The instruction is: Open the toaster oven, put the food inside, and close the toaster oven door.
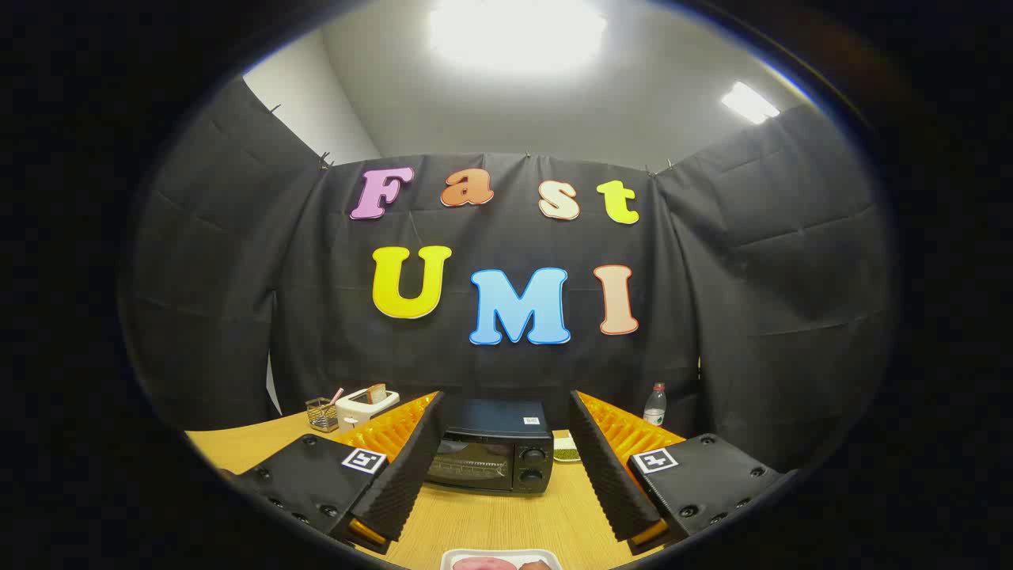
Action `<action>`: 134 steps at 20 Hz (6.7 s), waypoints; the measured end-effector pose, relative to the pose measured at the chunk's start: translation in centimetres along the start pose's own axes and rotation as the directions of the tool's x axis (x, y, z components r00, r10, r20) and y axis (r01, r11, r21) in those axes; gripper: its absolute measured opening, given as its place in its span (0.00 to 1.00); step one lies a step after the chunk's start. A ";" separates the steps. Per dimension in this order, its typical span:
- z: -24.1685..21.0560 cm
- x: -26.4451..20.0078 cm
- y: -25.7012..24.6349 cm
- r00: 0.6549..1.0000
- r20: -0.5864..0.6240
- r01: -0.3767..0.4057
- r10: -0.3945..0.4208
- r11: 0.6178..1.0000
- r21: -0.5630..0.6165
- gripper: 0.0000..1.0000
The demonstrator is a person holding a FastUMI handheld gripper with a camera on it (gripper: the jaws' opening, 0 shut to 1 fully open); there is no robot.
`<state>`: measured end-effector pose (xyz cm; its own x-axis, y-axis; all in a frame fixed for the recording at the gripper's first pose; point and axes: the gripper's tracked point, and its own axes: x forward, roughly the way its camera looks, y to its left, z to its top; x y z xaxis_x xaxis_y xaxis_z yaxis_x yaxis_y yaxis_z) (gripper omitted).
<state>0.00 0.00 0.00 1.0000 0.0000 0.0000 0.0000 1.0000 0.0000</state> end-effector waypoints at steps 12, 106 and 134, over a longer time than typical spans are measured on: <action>-0.4 0.4 0.5 1.000 -0.008 -0.007 0.007 1.000 0.005 0.97; -23.2 0.7 6.2 0.809 -0.581 -0.102 0.089 0.995 0.010 0.98; -31.7 -7.6 -4.2 0.093 -0.939 -0.213 0.330 0.928 0.305 0.72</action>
<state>-7.60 -4.22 -31.74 0.0932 0.3298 -0.9394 -0.2133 0.9283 0.3047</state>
